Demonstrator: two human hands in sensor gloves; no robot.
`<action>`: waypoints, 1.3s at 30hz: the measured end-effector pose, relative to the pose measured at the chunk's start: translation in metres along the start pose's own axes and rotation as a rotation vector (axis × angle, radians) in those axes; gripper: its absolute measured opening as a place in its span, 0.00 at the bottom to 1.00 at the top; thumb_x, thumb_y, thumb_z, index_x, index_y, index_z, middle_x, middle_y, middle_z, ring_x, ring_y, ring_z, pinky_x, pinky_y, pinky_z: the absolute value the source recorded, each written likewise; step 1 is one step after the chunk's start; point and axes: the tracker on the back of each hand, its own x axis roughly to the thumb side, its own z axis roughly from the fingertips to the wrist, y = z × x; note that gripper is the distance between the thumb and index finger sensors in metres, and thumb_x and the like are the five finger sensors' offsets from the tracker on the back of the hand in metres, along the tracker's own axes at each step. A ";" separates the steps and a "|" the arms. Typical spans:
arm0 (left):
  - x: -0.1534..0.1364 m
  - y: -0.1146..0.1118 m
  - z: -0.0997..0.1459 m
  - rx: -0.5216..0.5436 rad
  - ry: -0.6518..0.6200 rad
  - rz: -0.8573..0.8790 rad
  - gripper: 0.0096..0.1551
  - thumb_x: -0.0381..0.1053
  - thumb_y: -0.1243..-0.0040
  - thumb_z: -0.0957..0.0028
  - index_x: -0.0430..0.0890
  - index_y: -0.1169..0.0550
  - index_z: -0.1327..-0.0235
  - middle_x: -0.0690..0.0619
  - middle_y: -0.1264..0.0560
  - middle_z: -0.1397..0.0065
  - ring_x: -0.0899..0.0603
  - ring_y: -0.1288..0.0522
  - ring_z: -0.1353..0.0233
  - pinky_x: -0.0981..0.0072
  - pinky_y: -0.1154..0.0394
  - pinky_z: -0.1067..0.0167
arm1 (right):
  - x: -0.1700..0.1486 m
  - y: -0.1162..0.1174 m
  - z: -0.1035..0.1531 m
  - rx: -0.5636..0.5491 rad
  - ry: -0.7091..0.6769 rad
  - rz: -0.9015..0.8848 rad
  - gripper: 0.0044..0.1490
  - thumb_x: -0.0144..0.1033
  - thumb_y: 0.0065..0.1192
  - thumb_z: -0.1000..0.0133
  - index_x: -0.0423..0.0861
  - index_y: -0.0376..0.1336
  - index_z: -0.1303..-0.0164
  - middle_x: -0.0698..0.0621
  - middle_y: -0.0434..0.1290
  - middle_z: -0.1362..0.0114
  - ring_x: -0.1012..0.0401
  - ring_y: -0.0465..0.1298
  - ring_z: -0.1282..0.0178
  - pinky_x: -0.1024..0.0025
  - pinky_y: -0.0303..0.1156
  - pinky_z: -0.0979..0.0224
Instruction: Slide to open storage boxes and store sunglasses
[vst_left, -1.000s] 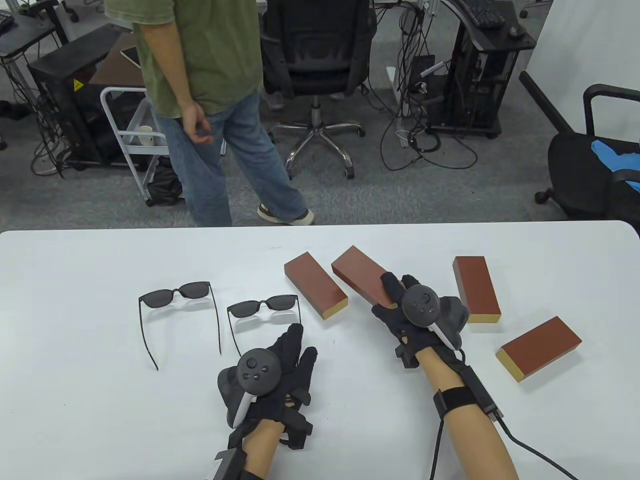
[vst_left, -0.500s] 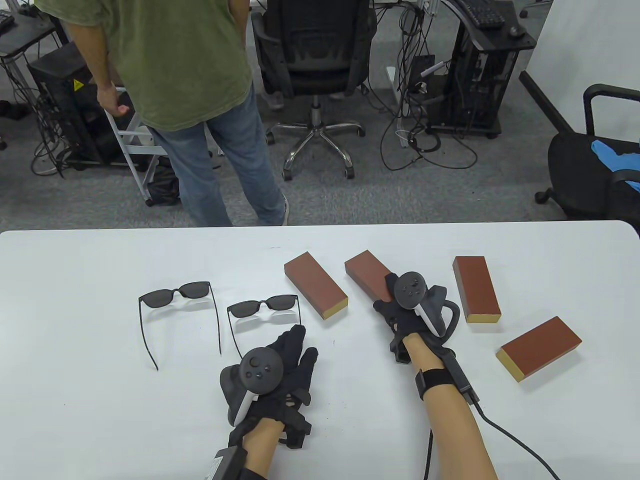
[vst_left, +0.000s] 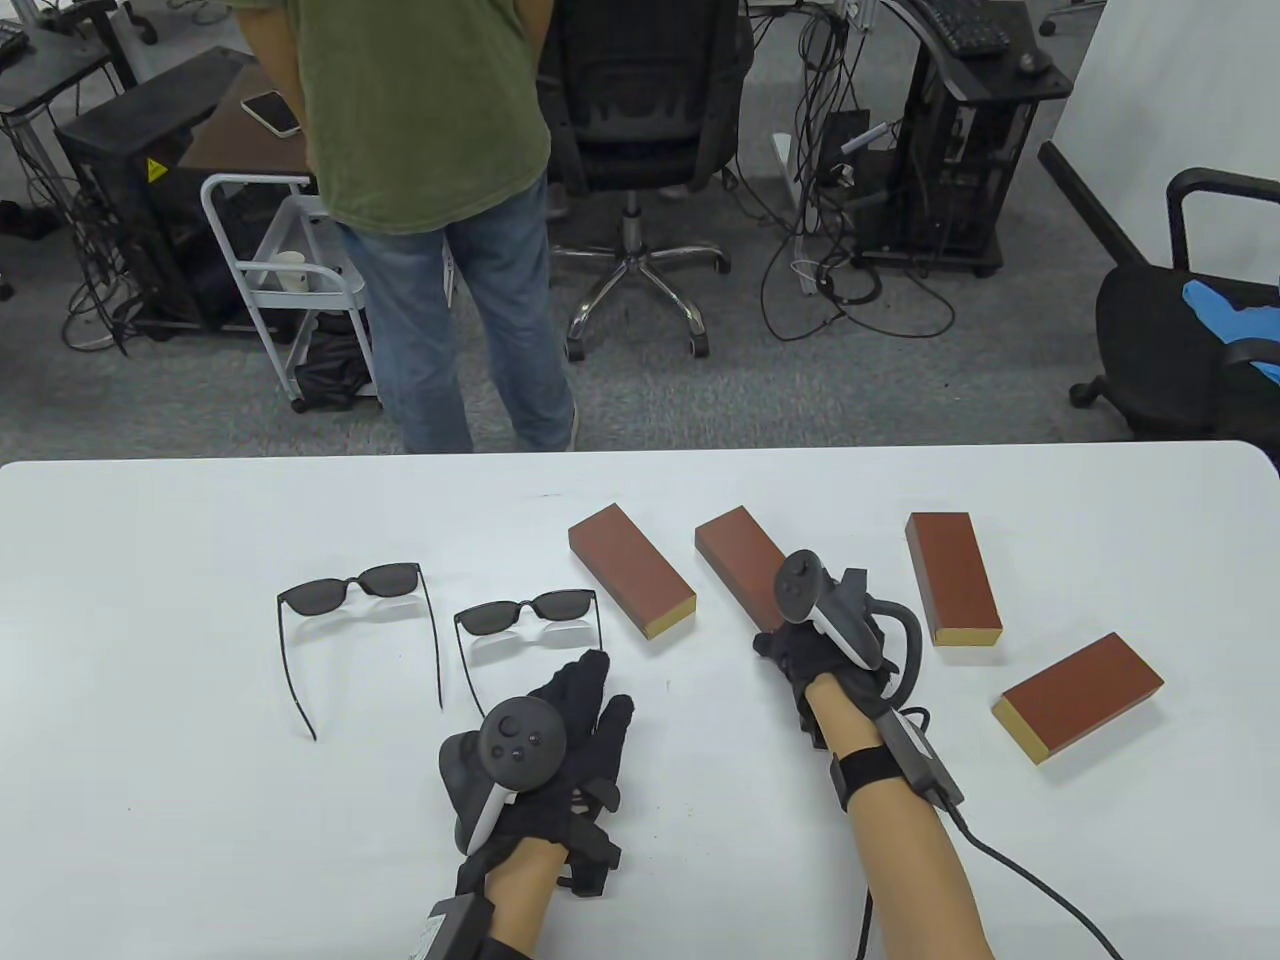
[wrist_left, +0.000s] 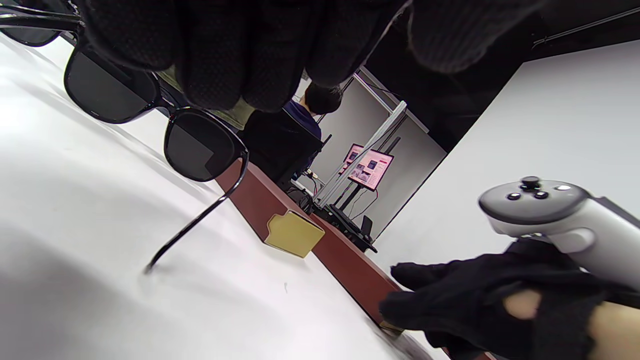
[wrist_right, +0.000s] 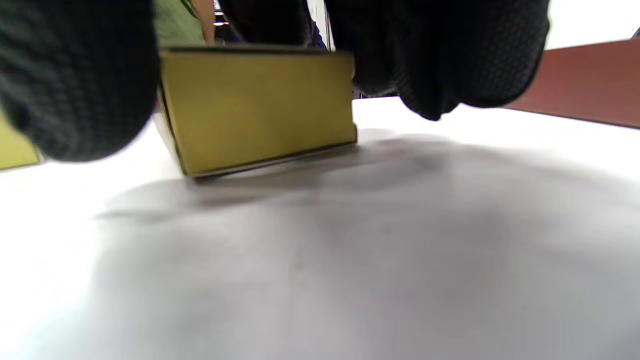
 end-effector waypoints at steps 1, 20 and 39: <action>0.000 0.000 0.000 0.001 0.000 -0.001 0.38 0.67 0.46 0.50 0.55 0.29 0.26 0.48 0.27 0.23 0.35 0.27 0.27 0.35 0.32 0.34 | -0.003 -0.002 0.004 -0.004 -0.010 -0.004 0.51 0.62 0.76 0.69 0.57 0.60 0.36 0.40 0.66 0.27 0.39 0.73 0.35 0.49 0.74 0.36; 0.000 0.002 -0.002 0.050 -0.017 -0.111 0.38 0.66 0.43 0.50 0.54 0.28 0.26 0.48 0.28 0.23 0.35 0.29 0.27 0.41 0.30 0.37 | -0.046 -0.043 0.131 -0.101 -0.286 -0.192 0.38 0.56 0.69 0.61 0.53 0.67 0.41 0.42 0.68 0.28 0.42 0.70 0.32 0.49 0.71 0.32; -0.029 0.036 -0.063 0.020 0.141 -0.507 0.44 0.57 0.27 0.56 0.55 0.31 0.23 0.49 0.34 0.17 0.36 0.34 0.21 0.38 0.32 0.32 | -0.082 -0.023 0.123 -0.013 -0.211 -0.161 0.38 0.53 0.71 0.61 0.53 0.66 0.41 0.42 0.67 0.28 0.42 0.69 0.30 0.50 0.69 0.30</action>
